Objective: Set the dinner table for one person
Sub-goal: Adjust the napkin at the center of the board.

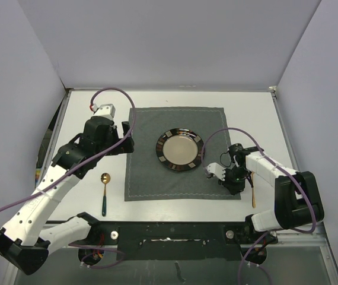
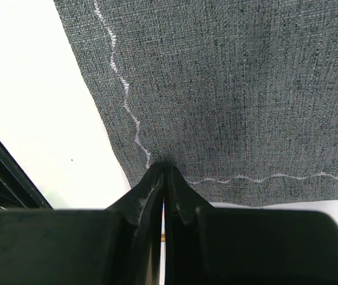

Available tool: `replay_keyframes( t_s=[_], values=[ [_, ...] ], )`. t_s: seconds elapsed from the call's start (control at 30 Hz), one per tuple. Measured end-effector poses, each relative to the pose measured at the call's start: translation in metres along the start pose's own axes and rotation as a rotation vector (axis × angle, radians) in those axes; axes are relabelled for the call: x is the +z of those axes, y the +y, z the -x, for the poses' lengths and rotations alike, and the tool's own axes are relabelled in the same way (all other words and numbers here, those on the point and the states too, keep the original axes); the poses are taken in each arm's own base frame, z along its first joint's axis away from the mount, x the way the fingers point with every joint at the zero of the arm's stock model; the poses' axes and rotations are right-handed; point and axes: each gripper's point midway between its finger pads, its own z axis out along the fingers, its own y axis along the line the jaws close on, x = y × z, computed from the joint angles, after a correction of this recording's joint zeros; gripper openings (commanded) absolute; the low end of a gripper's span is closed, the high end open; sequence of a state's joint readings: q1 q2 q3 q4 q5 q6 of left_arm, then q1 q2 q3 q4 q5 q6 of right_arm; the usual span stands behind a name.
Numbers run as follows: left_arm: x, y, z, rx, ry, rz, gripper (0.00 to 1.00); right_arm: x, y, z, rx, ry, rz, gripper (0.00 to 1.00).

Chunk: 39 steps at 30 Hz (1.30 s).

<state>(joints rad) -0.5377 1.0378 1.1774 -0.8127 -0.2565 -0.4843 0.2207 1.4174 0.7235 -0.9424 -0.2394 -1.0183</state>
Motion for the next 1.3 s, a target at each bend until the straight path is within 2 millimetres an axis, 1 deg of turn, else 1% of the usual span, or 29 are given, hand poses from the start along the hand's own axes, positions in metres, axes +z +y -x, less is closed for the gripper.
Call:
replay_keyframes(
  t_s=[0.2, 0.4, 0.57, 0.63, 0.87, 0.97, 1.0, 1.03, 1.07, 1.13, 1.2, 1.23, 1.27, 1.3],
  values=[
    [0.003, 0.003, 0.000, -0.006, 0.008, 0.007, 0.98, -0.001, 0.000, -0.002, 0.008, -0.006, 0.002, 0.00],
    [0.005, 0.001, 0.001, -0.016, 0.011, -0.012, 0.98, -0.003, -0.001, -0.010, 0.017, -0.002, 0.002, 0.00],
    [0.009, -0.002, -0.004, -0.024, 0.019, -0.029, 0.98, -0.005, 0.004, -0.015, 0.024, 0.011, 0.023, 0.00],
    [0.011, -0.002, -0.006, -0.027, 0.023, -0.031, 0.98, -0.008, 0.005, -0.013, 0.025, 0.012, 0.029, 0.00],
    [0.012, -0.004, -0.007, -0.031, 0.027, -0.043, 0.98, -0.020, -0.016, 0.009, 0.013, -0.006, 0.005, 0.00],
    [0.012, -0.004, -0.007, -0.026, 0.026, -0.043, 0.98, -0.031, -0.028, 0.029, -0.007, -0.021, -0.030, 0.00],
    [0.012, -0.003, -0.007, -0.023, 0.025, -0.042, 0.98, -0.041, -0.038, 0.042, -0.017, -0.034, -0.064, 0.00],
    [0.012, -0.003, -0.005, -0.016, 0.022, -0.039, 0.98, -0.055, -0.052, 0.057, -0.023, -0.059, -0.113, 0.04],
    [0.011, -0.002, -0.003, -0.006, 0.015, -0.037, 0.98, -0.073, -0.070, 0.077, -0.025, -0.098, -0.179, 0.14],
    [0.007, -0.001, 0.007, 0.012, -0.014, -0.029, 0.98, -0.115, -0.107, 0.117, -0.010, -0.192, -0.320, 0.42],
    [0.001, 0.001, 0.021, 0.024, -0.055, -0.017, 0.98, -0.171, -0.149, 0.160, 0.027, -0.323, -0.485, 0.78],
    [-0.002, 0.002, 0.028, 0.027, -0.074, -0.010, 0.98, -0.198, -0.167, 0.181, 0.046, -0.393, -0.562, 0.88],
    [-0.005, 0.003, 0.032, 0.026, -0.089, -0.003, 0.98, -0.220, -0.179, 0.197, 0.062, -0.450, -0.623, 0.98],
    [-0.008, 0.006, 0.037, 0.024, -0.108, 0.008, 0.98, -0.240, -0.192, 0.211, 0.077, -0.500, -0.681, 0.98]
  ],
)
